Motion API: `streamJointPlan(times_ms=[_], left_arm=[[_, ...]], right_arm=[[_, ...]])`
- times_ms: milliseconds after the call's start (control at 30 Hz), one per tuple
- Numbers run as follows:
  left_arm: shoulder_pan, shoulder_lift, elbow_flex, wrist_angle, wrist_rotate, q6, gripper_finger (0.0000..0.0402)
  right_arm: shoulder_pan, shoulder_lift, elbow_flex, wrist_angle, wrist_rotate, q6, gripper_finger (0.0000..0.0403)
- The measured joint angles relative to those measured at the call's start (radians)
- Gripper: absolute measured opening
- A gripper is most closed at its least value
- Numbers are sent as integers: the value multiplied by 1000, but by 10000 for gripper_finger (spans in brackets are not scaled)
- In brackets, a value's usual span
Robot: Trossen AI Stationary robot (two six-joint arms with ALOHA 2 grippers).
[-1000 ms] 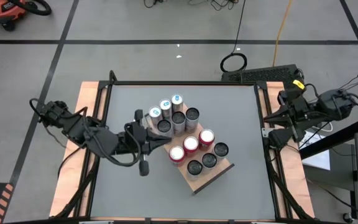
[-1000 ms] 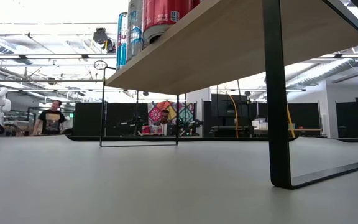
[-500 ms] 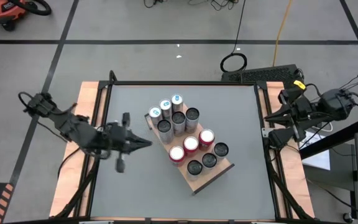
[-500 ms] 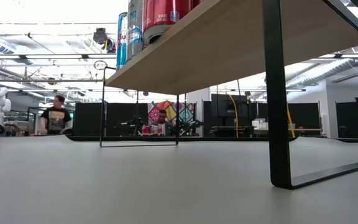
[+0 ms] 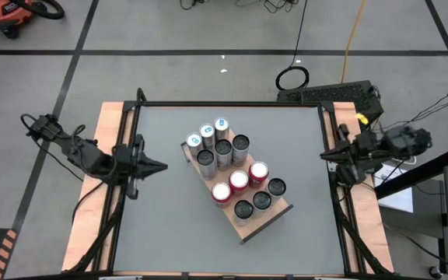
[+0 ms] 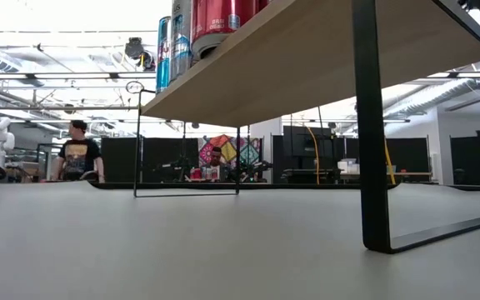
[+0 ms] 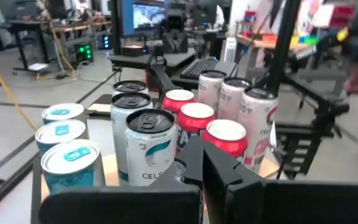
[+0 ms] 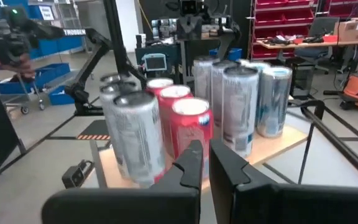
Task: Place canned beverage on shelf
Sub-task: Return to Home Position
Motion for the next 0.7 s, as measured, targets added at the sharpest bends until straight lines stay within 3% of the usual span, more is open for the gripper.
streamJointPlan(times_ms=[67, 267, 467, 700], left_arm=[[0, 3, 1, -8, -16, -38, 0], [10, -8, -95, 17, 14, 91, 0], [18, -114, -311, 268, 65, 67, 0], [39, -158, -528, 475, 66, 68, 0]], right_arm=[[0, -36, -62, 30, 14, -3, 0], [0, -145, -257, 122, -1, 17, 0], [0, -174, -385, 197, -65, 17, 0], [0, -176, -541, 423, -85, 1, 0]])
